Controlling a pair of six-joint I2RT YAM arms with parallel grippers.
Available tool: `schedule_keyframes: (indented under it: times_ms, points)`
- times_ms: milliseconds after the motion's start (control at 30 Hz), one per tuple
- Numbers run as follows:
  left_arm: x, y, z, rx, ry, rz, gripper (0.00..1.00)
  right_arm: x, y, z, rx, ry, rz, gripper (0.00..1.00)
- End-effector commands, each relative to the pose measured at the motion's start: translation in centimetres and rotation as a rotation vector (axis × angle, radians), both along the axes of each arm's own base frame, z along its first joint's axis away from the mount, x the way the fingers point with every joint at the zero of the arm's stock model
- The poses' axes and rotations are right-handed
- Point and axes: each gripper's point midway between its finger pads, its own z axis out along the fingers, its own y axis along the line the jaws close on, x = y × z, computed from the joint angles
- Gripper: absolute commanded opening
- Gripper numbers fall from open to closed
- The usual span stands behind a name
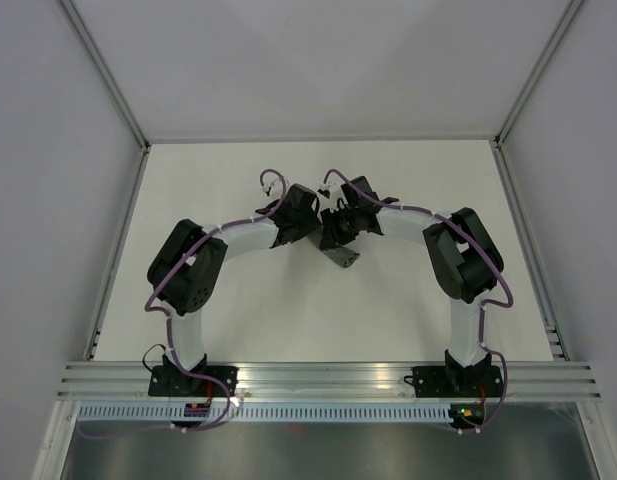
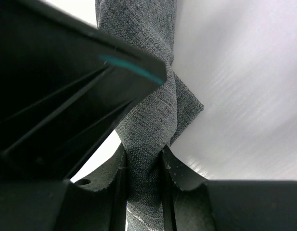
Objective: Fold the napkin, place the utensils inside, and roll it up
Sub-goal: Roll the napkin with the utensil
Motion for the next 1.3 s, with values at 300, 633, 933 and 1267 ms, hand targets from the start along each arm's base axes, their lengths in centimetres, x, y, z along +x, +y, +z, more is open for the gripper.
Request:
schedule_keyframes:
  times_ms: [300,633,933,1267]
  points:
    - [1.6,-1.3,-0.4,0.139,0.051,-0.123,0.2,-1.5,-0.4,-1.4,-0.009,0.098,-0.017,0.18]
    - [2.5,-1.2,-1.5,0.24,0.07,-0.334,0.02,0.4,-2.2,4.6,0.059,-0.02,-0.012,0.61]
    - [3.3,-1.3,-1.2,0.356,0.076,-0.557,0.02,3.4,-6.2,9.6,0.146,-0.08,-0.103,0.65]
    - [3.7,-1.9,-1.2,0.376,0.062,-0.633,0.06,3.9,-7.8,6.7,0.11,-0.004,-0.165,0.48]
